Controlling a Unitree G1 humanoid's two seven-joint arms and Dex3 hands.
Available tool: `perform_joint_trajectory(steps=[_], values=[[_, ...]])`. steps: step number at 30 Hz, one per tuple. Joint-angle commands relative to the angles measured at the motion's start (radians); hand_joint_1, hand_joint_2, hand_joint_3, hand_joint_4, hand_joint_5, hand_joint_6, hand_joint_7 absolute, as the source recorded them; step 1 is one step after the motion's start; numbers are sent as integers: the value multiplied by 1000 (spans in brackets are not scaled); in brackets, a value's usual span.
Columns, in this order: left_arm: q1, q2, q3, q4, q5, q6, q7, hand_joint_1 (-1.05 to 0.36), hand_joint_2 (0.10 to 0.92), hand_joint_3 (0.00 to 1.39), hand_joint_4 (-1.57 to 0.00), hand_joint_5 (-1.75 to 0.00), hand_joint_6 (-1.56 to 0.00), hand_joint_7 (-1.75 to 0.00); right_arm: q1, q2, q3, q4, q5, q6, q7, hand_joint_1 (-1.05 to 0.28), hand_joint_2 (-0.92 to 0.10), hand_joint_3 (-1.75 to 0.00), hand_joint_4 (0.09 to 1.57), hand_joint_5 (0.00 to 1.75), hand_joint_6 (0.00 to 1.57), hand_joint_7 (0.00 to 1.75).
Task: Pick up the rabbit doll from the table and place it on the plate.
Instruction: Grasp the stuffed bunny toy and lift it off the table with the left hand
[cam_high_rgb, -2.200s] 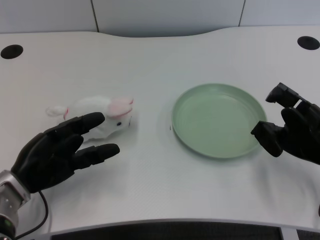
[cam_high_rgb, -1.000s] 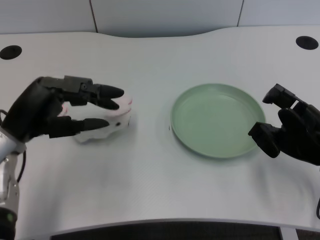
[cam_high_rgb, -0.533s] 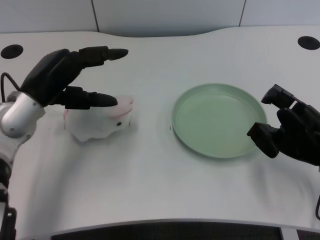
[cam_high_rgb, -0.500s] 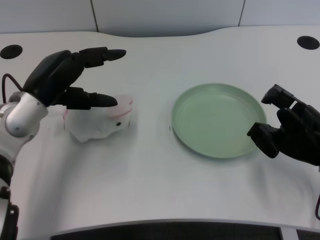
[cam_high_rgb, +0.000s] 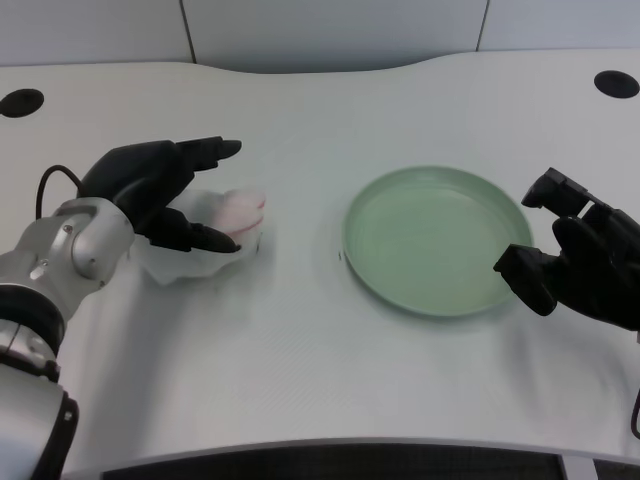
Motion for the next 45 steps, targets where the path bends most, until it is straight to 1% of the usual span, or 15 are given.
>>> perform_joint_trajectory(steps=[1,16,19,20,22,26,30,33,34,35,36,38,40,42,45], values=[[-23,7,-10,8,-5,8,14,-911,854,1,-257,-13,-297,-1,7,-8,-3,-4,0,-6,-2,-572,-921,-44,1022,1746,765,1746],[-23,8,-15,8,-10,8,15,-911,855,0,-261,-6,-297,0,7,-8,-3,-4,0,-6,-2,-572,-921,-44,1022,1746,766,1746],[-5,-22,-62,38,41,153,-4,-837,793,0,-460,-92,-346,-16,5,-7,-4,-3,3,2,6,-549,-921,-58,1019,1746,756,1746],[2,-29,-96,46,76,204,15,-654,797,4,-666,-166,-576,-81,5,-7,-3,-5,2,-1,6,-572,-917,-56,1023,1746,760,1746],[9,-32,-134,51,111,251,44,-561,809,5,-802,-181,-721,-71,6,-7,-1,-9,1,-7,10,-584,-919,-52,1032,1746,773,1746],[11,-28,-143,51,107,260,52,-528,816,4,-885,-206,-829,-77,8,-6,-4,-10,5,-11,19,-576,-921,-54,1038,1746,773,1746],[16,-27,-154,52,112,260,68,-482,829,6,-896,-233,-903,-77,11,-9,-3,-10,2,-12,15,-577,-918,-52,1030,1746,766,1746],[16,-30,-156,53,105,266,62,-424,842,7,-937,-291,-988,-87,10,-8,-5,-8,6,-5,17,-575,-919,-48,1023,1746,760,1746],[16,-32,-155,53,103,269,58,-417,848,4,-897,-412,-1011,-69,9,-7,-6,-8,7,-1,16,-573,-920,-48,1018,1746,751,1746],[15,-33,-156,54,102,272,56,-434,859,2,-792,-688,-1043,-52,9,-6,-6,-9,8,1,15,-572,-920,-46,1015,1746,745,1746],[15,-34,-156,54,101,274,55,-445,864,2,-746,-812,-1059,-47,8,-6,-6,-9,8,2,15,-572,-919,-45,1014,1746,743,1746],[16,-35,-160,54,103,274,62,-495,881,4,-715,-982,-1088,-52,9,-4,-6,-10,8,2,12,-575,-917,-40,1015,1746,750,1746],[18,-36,-178,53,121,278,96,-558,909,22,-749,-1117,-1134,-84,10,-3,-5,-13,7,-5,12,-570,-920,-44,1018,1746,760,1746],[17,-36,-197,53,137,277,129,-576,918,31,-758,-1172,-1151,-103,11,-2,-4,-13,7,-9,16,-567,-921,-49,1019,1746,764,1746],[5,-34,-211,53,150,269,152,-577,921,155,-842,-1065,-1157,-128,12,-2,-4,-14,6,-10,19,-565,-921,-65,1014,1746,759,1746]])
